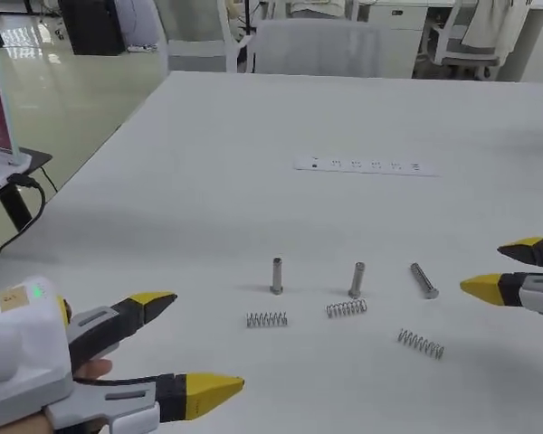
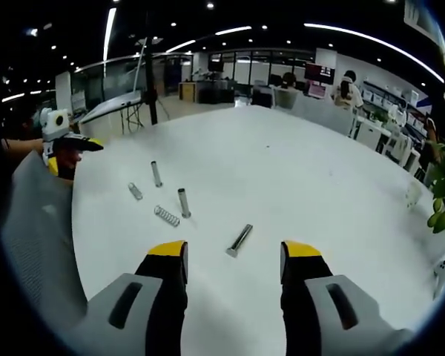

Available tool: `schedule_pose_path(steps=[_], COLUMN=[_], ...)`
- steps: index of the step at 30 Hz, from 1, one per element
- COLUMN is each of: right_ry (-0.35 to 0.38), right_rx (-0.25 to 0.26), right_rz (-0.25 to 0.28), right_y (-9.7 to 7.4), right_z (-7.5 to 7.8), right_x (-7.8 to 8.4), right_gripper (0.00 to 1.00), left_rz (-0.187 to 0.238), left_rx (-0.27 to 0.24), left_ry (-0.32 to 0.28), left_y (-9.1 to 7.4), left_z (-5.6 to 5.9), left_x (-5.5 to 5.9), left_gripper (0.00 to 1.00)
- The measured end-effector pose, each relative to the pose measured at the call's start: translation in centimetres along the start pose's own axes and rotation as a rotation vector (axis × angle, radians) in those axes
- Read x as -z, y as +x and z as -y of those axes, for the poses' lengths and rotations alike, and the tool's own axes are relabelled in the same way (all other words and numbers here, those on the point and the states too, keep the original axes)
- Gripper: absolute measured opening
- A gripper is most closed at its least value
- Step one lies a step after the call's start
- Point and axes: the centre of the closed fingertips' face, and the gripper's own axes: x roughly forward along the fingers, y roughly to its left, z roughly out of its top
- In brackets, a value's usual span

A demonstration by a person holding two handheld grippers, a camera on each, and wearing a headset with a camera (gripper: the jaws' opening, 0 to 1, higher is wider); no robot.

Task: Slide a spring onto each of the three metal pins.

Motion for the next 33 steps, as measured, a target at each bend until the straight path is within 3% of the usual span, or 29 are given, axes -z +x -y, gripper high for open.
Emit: schedule_pose_path(steps=[8,15,24,33], right_ry=[0.003,0.024,0.108,0.146], right_rx=[0.006,0.015,0.061,0.084], right_rz=[-0.048,-0.129,-0.252,-0.355], right_y=[3.1,5.8,8.3,9.4], right_z=[1.2,2.0,2.9,2.9], right_x=[-1.3,-0.9,0.5,2.2], right_gripper=[0.45,0.41,0.34,0.27], left_rz=[0.001,-0.003,-0.010,-0.012], left_rx=[0.000,-0.006,0.006,0.036], left_ry=[0.016,0.021,0.026,0.039], left_y=[-0.2,-0.3,0.1,1.1], left_z=[0.1,0.1,0.3,0.6], left_x=[-0.4,-0.5,-0.6,-0.9], left_gripper=[0.83,0.83,0.83,0.83])
